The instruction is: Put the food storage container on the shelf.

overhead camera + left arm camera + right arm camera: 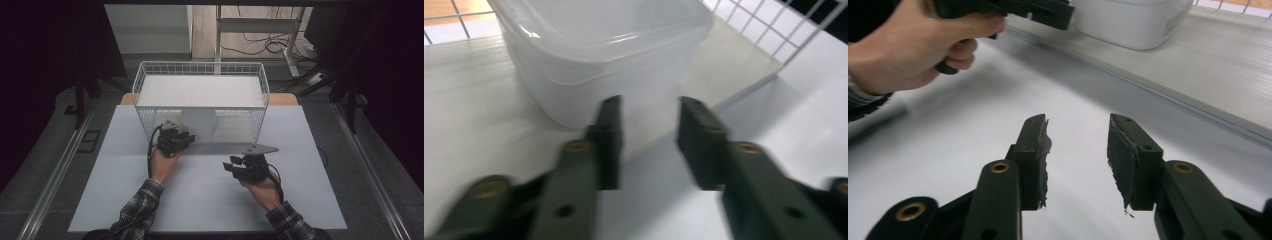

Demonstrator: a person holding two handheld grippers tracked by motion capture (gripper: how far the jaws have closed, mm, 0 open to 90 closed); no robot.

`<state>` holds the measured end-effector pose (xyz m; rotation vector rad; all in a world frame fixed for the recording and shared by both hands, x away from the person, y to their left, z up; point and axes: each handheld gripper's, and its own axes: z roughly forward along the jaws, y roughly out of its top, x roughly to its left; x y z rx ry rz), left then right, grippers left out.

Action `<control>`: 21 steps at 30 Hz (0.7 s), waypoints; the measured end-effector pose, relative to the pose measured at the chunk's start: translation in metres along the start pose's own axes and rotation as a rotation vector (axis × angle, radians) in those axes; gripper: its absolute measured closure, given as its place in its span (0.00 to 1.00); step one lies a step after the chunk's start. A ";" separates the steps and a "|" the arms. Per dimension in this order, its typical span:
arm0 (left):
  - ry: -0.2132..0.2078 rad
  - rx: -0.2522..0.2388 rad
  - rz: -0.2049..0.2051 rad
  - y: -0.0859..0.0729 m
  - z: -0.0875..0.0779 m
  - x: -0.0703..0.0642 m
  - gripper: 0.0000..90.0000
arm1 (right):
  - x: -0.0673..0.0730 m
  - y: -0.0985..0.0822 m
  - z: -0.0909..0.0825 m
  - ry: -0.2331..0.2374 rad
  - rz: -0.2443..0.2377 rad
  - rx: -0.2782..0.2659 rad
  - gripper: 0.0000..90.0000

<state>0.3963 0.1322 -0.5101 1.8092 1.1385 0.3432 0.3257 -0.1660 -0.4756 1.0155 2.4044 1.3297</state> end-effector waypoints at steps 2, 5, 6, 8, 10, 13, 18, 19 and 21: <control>-0.003 -0.010 0.007 -0.001 -0.003 -0.001 0.54 | -0.001 0.000 -0.001 -0.004 -0.003 -0.001 0.62; -0.041 -0.017 0.015 -0.003 -0.013 -0.005 0.41 | -0.002 -0.001 -0.002 -0.012 -0.008 0.002 0.57; -0.050 -0.020 0.008 -0.004 -0.015 -0.006 0.39 | -0.002 -0.001 -0.002 -0.013 -0.013 0.005 0.55; -0.076 -0.011 0.007 -0.006 -0.019 -0.007 0.33 | -0.003 -0.001 -0.002 -0.010 -0.020 0.016 0.51; -0.100 -0.011 0.013 -0.009 -0.023 -0.009 0.29 | -0.003 -0.002 -0.001 -0.003 -0.026 0.029 0.47; -0.109 0.005 0.028 -0.013 -0.027 -0.014 0.20 | -0.003 -0.003 -0.001 -0.011 -0.038 0.032 0.41; -0.121 0.019 0.051 -0.020 -0.032 -0.020 0.12 | -0.005 -0.004 -0.002 -0.019 -0.043 0.023 0.32; -0.131 0.022 0.049 -0.023 -0.035 -0.022 0.11 | -0.006 -0.004 -0.002 -0.025 -0.041 0.016 0.28; -0.140 0.030 0.059 -0.025 -0.038 -0.023 0.09 | -0.008 -0.005 -0.004 -0.023 -0.034 0.012 0.25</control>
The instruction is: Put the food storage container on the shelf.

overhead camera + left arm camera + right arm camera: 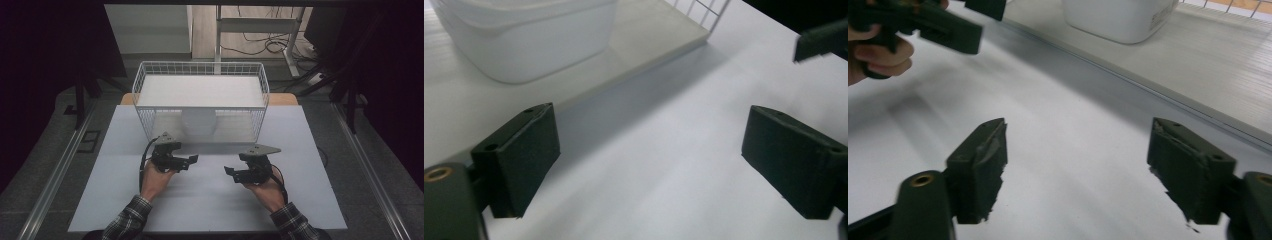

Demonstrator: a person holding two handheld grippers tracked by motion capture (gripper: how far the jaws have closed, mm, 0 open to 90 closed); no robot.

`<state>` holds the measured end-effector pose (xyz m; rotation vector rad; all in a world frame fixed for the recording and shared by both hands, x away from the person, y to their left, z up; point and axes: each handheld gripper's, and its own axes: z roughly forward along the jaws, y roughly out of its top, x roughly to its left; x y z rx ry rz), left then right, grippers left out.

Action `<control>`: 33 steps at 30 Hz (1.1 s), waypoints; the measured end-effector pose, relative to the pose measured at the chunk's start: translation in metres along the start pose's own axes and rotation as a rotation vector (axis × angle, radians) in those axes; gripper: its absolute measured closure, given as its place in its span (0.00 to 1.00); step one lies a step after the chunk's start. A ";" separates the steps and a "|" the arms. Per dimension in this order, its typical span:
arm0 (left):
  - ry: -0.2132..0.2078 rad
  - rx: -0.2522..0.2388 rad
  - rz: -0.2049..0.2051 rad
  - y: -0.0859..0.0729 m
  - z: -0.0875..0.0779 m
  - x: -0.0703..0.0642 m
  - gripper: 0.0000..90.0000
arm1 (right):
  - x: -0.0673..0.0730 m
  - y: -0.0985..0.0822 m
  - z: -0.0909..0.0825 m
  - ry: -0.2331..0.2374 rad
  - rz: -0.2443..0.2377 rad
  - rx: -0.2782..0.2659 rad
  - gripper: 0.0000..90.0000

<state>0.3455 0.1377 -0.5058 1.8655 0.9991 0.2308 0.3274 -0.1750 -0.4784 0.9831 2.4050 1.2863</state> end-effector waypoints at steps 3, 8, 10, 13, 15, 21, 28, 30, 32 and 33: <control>0.005 0.005 0.007 -0.002 -0.002 -0.003 0.07 | -0.002 -0.001 -0.001 -0.006 0.000 -0.005 0.21; -0.001 0.008 0.023 -0.007 -0.005 -0.009 0.06 | -0.003 -0.003 -0.001 -0.011 -0.002 0.000 0.15; 0.003 0.016 0.036 -0.009 -0.006 -0.012 0.05 | -0.004 -0.005 -0.001 -0.010 -0.008 0.003 0.11; 0.023 0.025 0.068 -0.016 -0.011 -0.016 0.04 | -0.004 -0.006 -0.001 -0.013 -0.015 0.012 0.07; 0.023 0.027 0.069 -0.020 -0.015 -0.017 0.03 | -0.005 -0.007 -0.002 -0.010 -0.021 0.017 0.05; 0.021 0.038 0.066 -0.029 -0.027 -0.018 0.03 | -0.008 -0.010 -0.008 -0.008 -0.009 0.014 0.01; 0.035 0.039 0.080 -0.035 -0.037 -0.022 0.03 | -0.012 -0.013 -0.016 -0.023 -0.016 0.005 0.00; 0.037 0.032 0.076 -0.038 -0.043 -0.024 0.03 | -0.012 -0.014 -0.021 -0.036 -0.024 -0.008 0.00; 0.040 0.027 0.074 -0.039 -0.048 -0.024 0.03 | -0.012 -0.015 -0.024 -0.045 -0.024 -0.014 0.00; 0.040 0.027 0.074 -0.039 -0.048 -0.024 0.03 | -0.013 -0.015 -0.025 -0.050 -0.026 -0.017 0.00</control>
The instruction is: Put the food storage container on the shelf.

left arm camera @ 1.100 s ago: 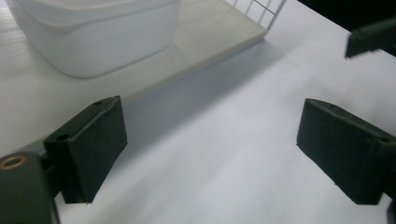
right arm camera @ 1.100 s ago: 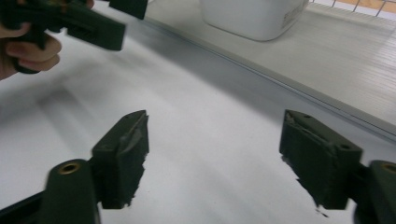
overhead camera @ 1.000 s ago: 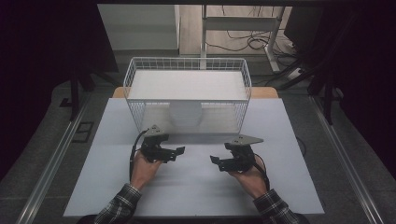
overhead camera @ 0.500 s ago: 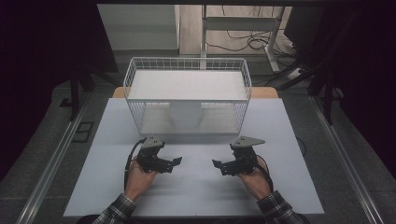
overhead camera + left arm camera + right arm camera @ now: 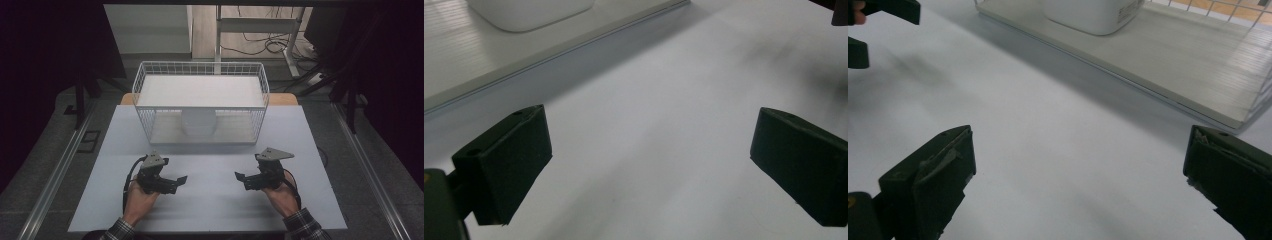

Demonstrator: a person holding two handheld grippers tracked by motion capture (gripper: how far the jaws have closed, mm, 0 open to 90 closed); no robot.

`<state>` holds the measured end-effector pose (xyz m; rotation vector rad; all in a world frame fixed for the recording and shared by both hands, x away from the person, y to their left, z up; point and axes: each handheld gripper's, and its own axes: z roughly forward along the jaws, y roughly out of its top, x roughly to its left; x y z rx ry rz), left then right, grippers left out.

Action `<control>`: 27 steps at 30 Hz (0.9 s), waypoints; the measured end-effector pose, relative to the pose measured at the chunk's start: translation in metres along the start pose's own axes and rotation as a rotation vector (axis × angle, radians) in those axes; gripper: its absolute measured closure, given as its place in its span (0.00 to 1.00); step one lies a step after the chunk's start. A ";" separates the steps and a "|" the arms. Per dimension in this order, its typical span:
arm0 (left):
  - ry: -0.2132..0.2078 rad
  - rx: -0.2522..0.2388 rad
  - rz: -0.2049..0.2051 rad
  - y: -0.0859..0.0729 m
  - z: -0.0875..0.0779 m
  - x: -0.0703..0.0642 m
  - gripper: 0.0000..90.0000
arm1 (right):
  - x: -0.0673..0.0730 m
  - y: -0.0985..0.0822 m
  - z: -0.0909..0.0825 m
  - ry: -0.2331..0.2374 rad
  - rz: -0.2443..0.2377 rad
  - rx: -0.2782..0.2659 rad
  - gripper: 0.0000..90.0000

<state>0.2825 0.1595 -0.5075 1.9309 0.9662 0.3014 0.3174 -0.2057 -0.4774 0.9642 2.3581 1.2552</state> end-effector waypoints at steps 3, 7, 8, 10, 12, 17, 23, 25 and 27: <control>0.001 -0.006 -0.007 -0.003 -0.006 0.000 0.03 | -0.001 -0.001 -0.002 -0.008 0.002 -0.002 0.00; 0.018 -0.003 -0.009 -0.009 -0.014 -0.001 0.03 | -0.002 -0.005 -0.007 -0.028 -0.001 0.001 0.00; 0.018 -0.003 -0.009 -0.009 -0.014 -0.001 0.03 | -0.002 -0.005 -0.008 -0.031 -0.001 0.003 0.00; 0.027 0.002 -0.014 -0.014 -0.019 -0.002 0.03 | -0.002 -0.007 -0.010 -0.036 -0.002 0.004 0.00; 0.032 0.004 -0.014 -0.015 -0.020 -0.003 0.03 | -0.002 -0.008 -0.011 -0.042 -0.003 0.003 0.00; 0.046 0.012 -0.018 -0.024 -0.028 -0.004 0.03 | -0.003 -0.013 -0.014 -0.050 0.000 0.011 0.00; 0.073 0.028 -0.023 -0.034 -0.037 -0.004 0.03 | -0.003 -0.017 -0.017 -0.062 -0.004 0.020 0.00; 0.077 0.030 -0.026 -0.037 -0.039 -0.003 0.03 | -0.003 -0.019 -0.019 -0.067 -0.001 0.024 0.00; 0.087 0.033 -0.029 -0.040 -0.043 -0.003 0.03 | -0.003 -0.021 -0.020 -0.070 0.000 0.028 0.00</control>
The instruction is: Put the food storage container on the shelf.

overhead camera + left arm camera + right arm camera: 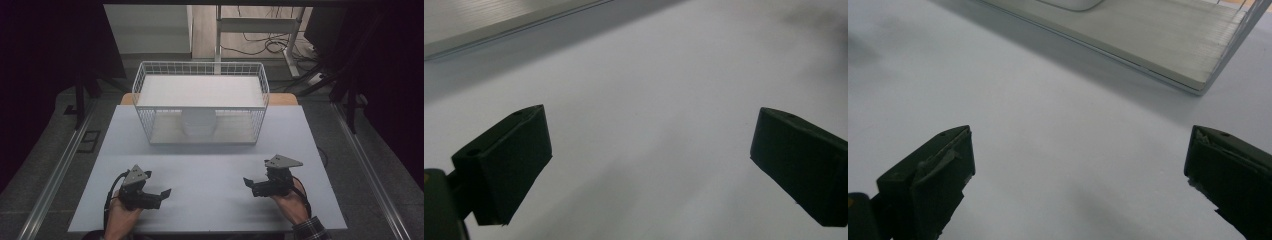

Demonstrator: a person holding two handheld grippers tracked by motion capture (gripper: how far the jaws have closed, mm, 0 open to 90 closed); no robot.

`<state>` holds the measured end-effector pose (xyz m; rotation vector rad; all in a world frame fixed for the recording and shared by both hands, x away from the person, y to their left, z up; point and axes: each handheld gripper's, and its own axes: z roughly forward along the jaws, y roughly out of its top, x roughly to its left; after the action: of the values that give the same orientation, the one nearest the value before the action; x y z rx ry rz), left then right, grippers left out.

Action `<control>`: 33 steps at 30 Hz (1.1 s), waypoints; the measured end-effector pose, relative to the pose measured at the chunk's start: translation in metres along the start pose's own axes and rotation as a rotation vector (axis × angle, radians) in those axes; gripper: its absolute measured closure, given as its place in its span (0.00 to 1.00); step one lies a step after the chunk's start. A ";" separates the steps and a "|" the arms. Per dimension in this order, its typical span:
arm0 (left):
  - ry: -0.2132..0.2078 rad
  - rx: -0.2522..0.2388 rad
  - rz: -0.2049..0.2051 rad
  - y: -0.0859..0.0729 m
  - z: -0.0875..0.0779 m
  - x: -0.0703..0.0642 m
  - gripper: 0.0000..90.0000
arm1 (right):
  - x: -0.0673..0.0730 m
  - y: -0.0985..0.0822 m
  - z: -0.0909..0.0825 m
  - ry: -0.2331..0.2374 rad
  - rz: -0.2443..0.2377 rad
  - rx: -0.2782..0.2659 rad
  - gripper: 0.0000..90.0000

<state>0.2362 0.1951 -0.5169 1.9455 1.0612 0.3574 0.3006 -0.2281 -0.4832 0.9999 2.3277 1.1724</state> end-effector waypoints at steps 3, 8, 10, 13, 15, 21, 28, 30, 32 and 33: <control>0.006 0.001 -0.001 -0.002 -0.002 0.001 0.03 | 0.000 -0.001 -0.001 -0.005 0.000 0.002 0.00; 0.023 0.009 -0.012 -0.008 -0.008 0.004 0.03 | -0.001 -0.004 -0.003 -0.017 0.000 0.010 0.00; 0.034 0.010 -0.016 -0.011 -0.011 0.005 0.03 | -0.001 -0.005 -0.005 -0.021 0.001 0.010 0.00; 0.053 0.012 -0.024 -0.015 -0.018 0.009 0.03 | -0.002 -0.007 -0.008 -0.032 0.000 0.011 0.00; 0.064 0.015 -0.026 -0.017 -0.021 0.010 0.03 | -0.003 -0.008 -0.011 -0.041 0.002 0.011 0.00; 0.084 0.016 -0.038 -0.022 -0.029 0.015 0.03 | -0.005 -0.012 -0.020 -0.063 0.010 0.008 0.00; 0.112 0.009 -0.061 -0.030 -0.042 0.021 0.03 | -0.011 -0.019 -0.031 -0.083 0.028 0.009 0.00; 0.118 0.009 -0.066 -0.032 -0.045 0.023 0.03 | -0.012 -0.019 -0.032 -0.085 0.031 0.011 0.00; 0.130 0.009 -0.072 -0.034 -0.049 0.025 0.03 | -0.015 -0.023 -0.037 -0.097 0.038 0.013 0.00; 0.133 0.008 -0.074 -0.035 -0.051 0.025 0.03 | -0.016 -0.024 -0.038 -0.099 0.041 0.013 0.00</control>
<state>0.2023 0.2525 -0.5192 1.9051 1.2185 0.4465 0.2791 -0.2701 -0.4794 1.0900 2.2510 1.0987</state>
